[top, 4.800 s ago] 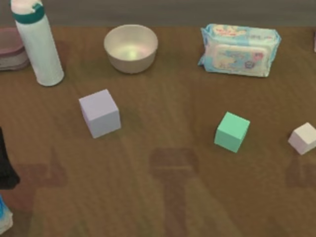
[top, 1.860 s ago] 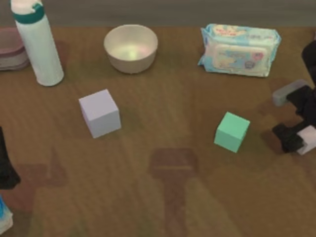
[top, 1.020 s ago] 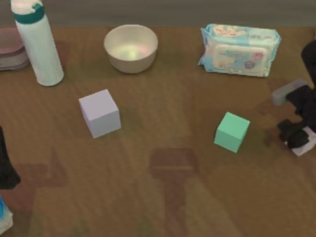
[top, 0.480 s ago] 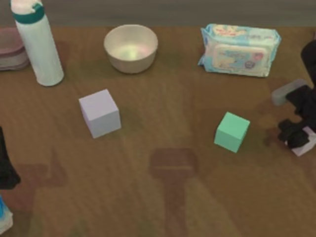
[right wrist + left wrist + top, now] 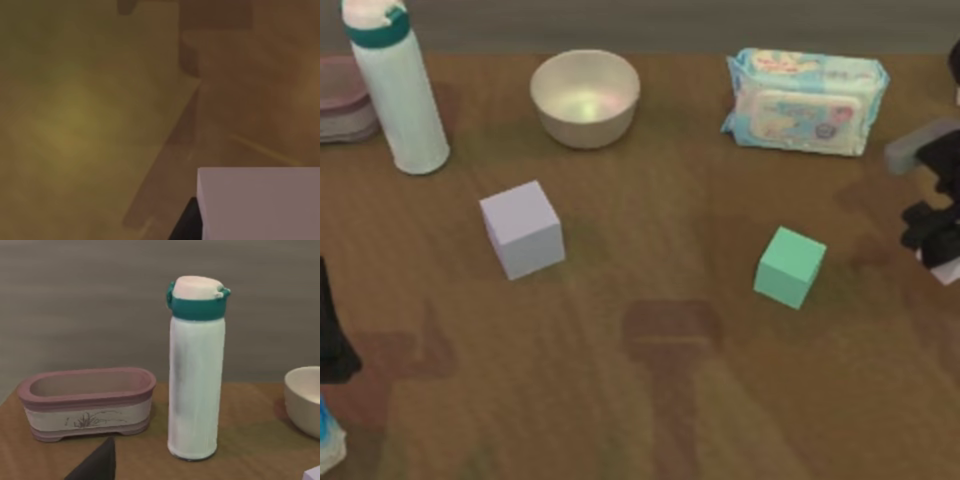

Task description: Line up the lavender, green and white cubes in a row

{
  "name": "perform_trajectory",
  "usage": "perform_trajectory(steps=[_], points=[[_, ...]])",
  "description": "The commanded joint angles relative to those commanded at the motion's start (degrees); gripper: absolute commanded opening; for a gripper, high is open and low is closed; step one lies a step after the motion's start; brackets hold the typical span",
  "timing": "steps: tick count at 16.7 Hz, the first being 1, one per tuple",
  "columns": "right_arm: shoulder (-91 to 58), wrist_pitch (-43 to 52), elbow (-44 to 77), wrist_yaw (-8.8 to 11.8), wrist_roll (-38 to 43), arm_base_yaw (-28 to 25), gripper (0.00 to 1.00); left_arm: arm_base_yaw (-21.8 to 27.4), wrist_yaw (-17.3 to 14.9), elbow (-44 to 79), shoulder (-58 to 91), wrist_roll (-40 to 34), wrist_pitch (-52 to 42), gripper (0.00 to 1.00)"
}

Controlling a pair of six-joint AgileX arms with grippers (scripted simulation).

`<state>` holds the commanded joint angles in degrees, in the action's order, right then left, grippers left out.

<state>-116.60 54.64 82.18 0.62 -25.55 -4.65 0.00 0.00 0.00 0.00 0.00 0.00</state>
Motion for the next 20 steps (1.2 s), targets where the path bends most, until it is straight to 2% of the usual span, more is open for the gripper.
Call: perform_trajectory(steps=[6, 10, 14, 20], points=[[0.69, 1.02, 0.59, -0.01, 0.18, 0.12, 0.0, 0.0, 0.0, 0.0, 0.0, 0.0, 0.0, 1.0], [0.93, 1.47, 0.54, -0.09, 6.34, -3.59, 0.0, 0.0, 0.0, 0.0, 0.0, 0.0, 0.0, 1.0], [2.17, 2.2, -0.47, -0.35, 20.92, -11.07, 0.0, 0.0, 0.0, 0.0, 0.0, 0.0, 0.0, 1.0], [5.29, 3.26, -3.44, -0.91, 49.58, -24.83, 0.0, 0.0, 0.0, 0.0, 0.0, 0.0, 0.0, 1.0]])
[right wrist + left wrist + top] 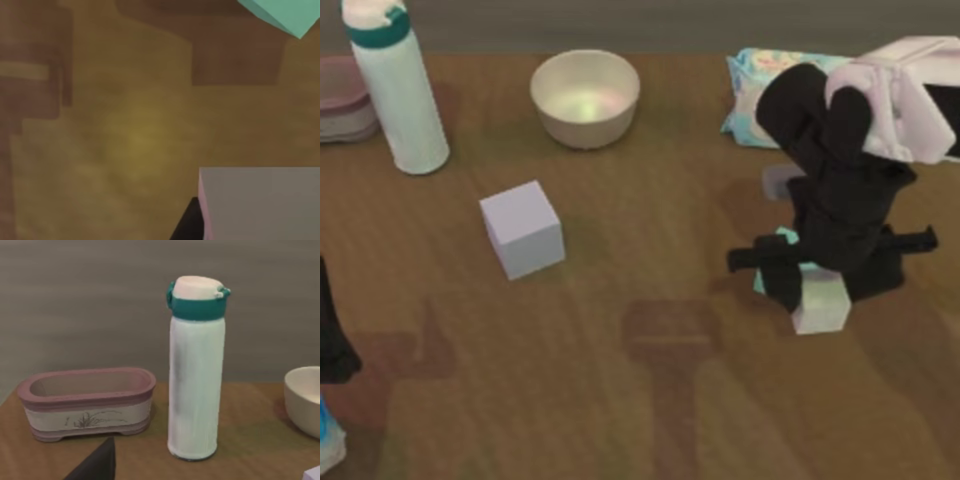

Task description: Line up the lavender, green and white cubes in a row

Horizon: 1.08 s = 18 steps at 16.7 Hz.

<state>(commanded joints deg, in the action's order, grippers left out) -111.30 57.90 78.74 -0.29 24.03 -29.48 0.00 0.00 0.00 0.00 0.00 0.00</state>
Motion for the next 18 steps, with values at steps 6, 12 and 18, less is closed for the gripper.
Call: perform_trajectory(steps=[6, 12, 18], points=[[3.34, -0.35, -2.02, -0.62, 13.99, -8.09, 0.0, 0.0, 0.0, 0.0, 0.0, 0.0, 0.0, 1.0], [2.81, -1.35, -2.47, -0.48, 14.2, -8.06, 0.0, 0.0, 0.0, 0.0, 0.0, 0.0, 0.0, 1.0], [-1.99, -13.42, -9.34, -0.57, 14.55, -8.35, 0.0, 0.0, 0.0, 0.0, 0.0, 0.0, 0.0, 1.0]])
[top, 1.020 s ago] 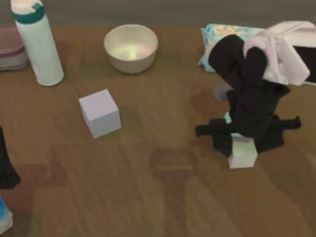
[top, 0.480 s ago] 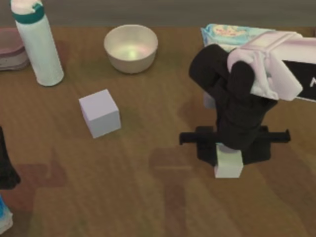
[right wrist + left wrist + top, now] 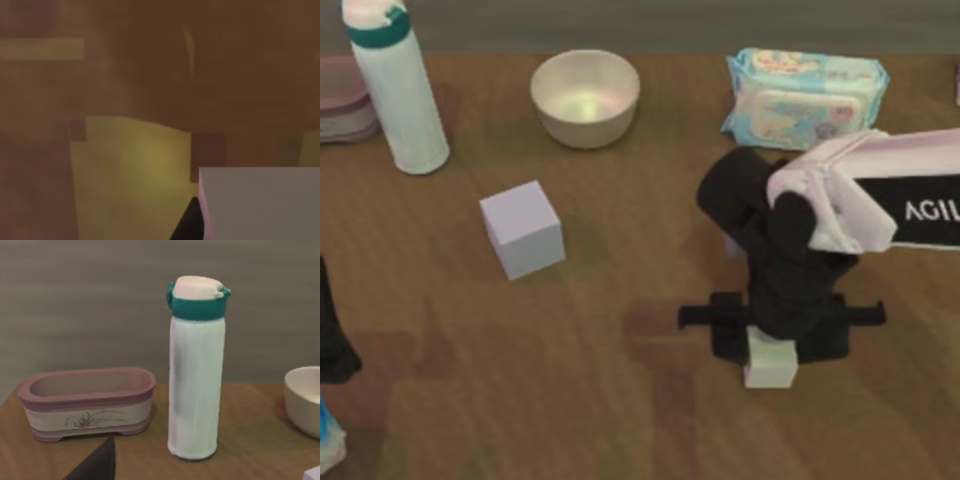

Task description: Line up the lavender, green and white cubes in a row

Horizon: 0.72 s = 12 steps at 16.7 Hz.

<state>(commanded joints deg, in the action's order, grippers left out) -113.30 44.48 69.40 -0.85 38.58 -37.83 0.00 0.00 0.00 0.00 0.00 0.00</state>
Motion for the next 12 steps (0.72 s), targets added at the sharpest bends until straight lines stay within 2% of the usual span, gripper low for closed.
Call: perform_trajectory(steps=[5, 12], points=[[-0.94, -1.82, -1.24, -0.11, 0.01, -0.15, 0.0, 0.0, 0.0, 0.0, 0.0, 0.0, 0.0, 1.0], [-0.94, -1.82, -1.24, -0.11, 0.01, -0.15, 0.53, 0.0, 0.0, 0.0, 0.0, 0.0, 0.0, 1.0]])
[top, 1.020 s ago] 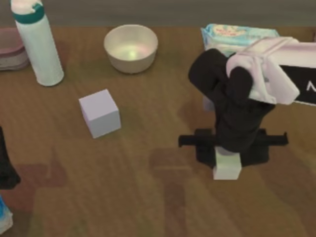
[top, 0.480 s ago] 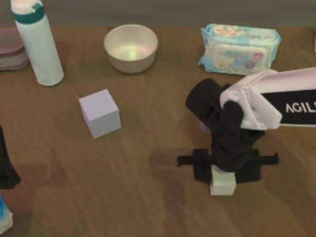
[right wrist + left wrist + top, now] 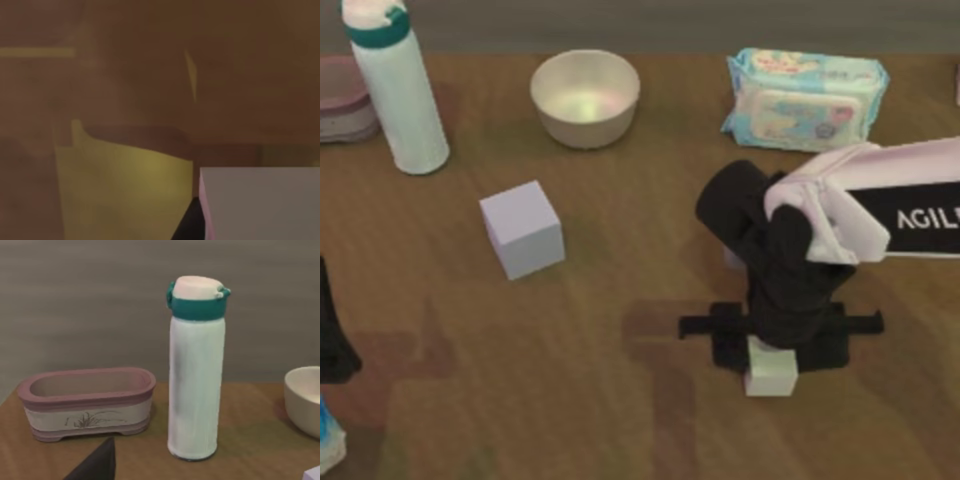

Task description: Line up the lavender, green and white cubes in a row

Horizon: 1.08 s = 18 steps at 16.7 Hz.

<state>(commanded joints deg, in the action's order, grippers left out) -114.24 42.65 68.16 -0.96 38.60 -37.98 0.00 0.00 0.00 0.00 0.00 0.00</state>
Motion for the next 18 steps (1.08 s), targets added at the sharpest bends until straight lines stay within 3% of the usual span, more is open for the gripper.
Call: perform_trajectory(steps=[6, 18], points=[[0.0, 0.0, 0.0, 0.0, 0.0, 0.0, 0.98, 0.0, 0.0, 0.0, 0.0, 0.0, 0.0, 1.0], [1.09, 2.34, 1.62, 0.09, 0.06, -0.11, 1.0, 0.0, 0.0, 0.0, 0.0, 0.0, 0.0, 1.0]])
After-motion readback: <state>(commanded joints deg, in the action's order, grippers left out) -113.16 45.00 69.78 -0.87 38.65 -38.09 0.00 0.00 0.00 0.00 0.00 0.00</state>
